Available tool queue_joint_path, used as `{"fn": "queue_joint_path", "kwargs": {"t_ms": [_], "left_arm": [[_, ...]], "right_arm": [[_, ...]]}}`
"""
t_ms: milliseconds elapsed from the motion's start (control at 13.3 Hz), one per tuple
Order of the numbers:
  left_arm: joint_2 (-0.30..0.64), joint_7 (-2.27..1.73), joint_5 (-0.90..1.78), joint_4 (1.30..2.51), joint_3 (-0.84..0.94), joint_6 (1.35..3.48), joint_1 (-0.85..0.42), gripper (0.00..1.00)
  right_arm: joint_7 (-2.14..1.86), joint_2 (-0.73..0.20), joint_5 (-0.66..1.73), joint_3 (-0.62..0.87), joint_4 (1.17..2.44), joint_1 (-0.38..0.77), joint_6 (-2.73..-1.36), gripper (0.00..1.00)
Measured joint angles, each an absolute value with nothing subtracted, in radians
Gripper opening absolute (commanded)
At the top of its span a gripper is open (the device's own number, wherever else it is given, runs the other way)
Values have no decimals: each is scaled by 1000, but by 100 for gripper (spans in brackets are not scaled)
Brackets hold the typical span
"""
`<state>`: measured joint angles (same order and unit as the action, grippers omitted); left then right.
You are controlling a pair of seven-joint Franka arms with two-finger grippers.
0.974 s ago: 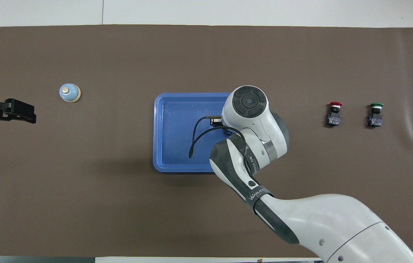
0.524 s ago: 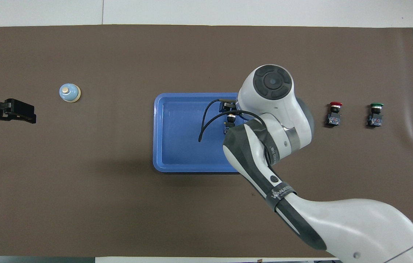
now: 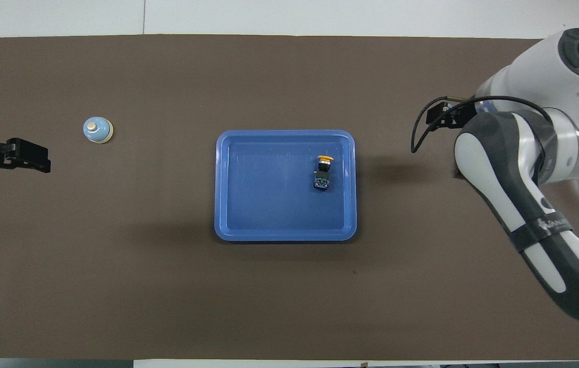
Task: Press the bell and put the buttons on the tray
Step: 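Open the right gripper and move it to the red button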
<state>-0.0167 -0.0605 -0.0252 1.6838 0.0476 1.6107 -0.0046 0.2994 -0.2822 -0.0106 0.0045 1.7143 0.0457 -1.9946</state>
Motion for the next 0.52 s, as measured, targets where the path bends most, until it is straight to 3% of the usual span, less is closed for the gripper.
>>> {"fn": "queue_joint_path", "kwargs": {"t_ms": [225,524], "left_arm": [[-17,-61,-25,1684,48,1611,-5,100],[-17,-61,-25,1684,48,1611,-5,100]], "right_arm": [[253,-277,-14,4,1792,-28,-2050,100],[237,-266,-19,4,1999,-57,-2296,100]]}}
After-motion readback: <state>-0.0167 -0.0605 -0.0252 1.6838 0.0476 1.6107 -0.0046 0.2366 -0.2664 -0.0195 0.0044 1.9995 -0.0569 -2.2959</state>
